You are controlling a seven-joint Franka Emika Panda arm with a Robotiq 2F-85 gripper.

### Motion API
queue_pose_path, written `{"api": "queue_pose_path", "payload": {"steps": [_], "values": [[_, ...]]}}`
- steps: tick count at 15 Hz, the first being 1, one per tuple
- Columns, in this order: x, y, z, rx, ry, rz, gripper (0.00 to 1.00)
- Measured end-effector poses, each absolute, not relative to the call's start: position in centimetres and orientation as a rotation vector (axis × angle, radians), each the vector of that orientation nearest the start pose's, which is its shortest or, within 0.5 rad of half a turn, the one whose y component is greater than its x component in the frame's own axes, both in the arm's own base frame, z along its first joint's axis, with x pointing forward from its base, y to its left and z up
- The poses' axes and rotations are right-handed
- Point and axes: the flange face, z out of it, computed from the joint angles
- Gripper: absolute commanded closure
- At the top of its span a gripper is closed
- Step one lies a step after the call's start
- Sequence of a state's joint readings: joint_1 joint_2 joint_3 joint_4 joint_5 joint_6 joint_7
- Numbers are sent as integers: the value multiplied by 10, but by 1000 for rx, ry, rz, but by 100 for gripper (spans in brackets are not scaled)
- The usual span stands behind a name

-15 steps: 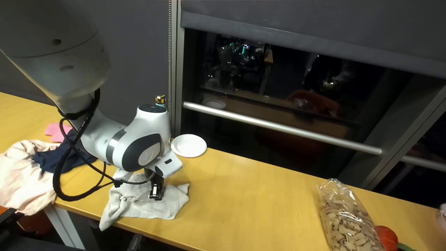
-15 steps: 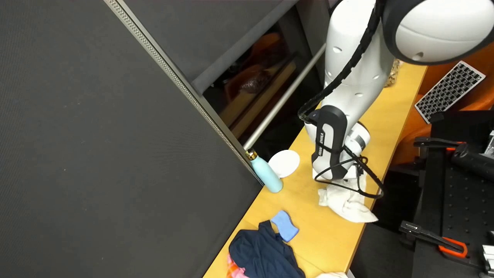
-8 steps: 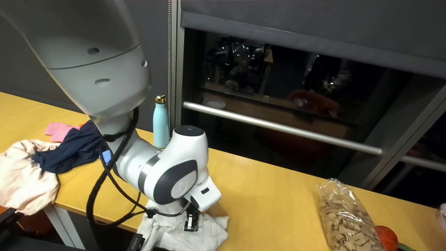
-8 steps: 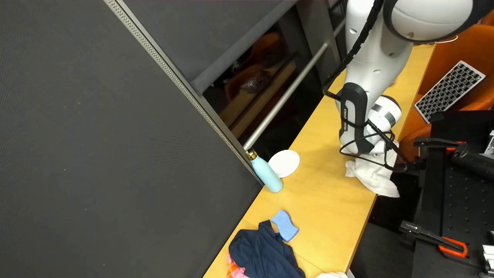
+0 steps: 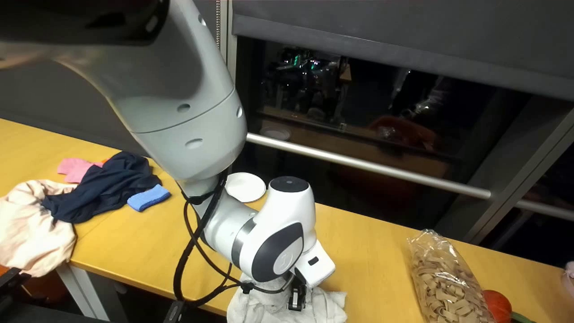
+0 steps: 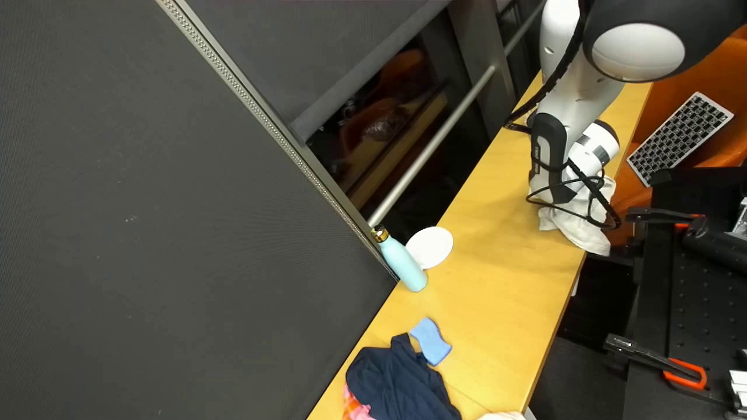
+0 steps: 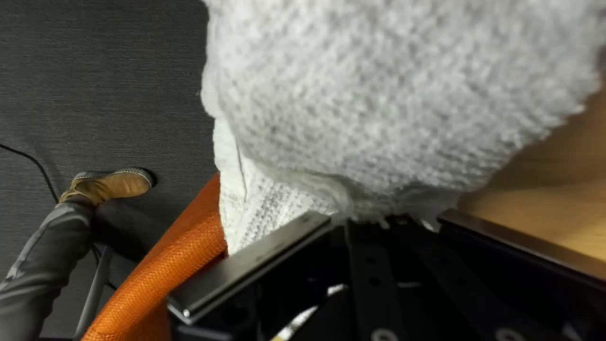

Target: Move the white plate to the right and then use the white towel to wipe the table

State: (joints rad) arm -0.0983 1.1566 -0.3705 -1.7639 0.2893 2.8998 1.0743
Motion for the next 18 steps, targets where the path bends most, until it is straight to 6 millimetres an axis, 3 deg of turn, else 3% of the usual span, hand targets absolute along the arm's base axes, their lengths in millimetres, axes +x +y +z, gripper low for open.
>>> {"api": "queue_pose_path", "payload": {"steps": [3,6,12,15,18], "values": [[551,-282,-38,-2332,2388,-335,100],[593,-244,-37,-2351,2299,-415,100],[670,-116,-36,-2352,2085,-487,100],[688,-42,-36,-2354,1980,-463,100],[693,37,-35,-2388,1851,-416,100]]}}
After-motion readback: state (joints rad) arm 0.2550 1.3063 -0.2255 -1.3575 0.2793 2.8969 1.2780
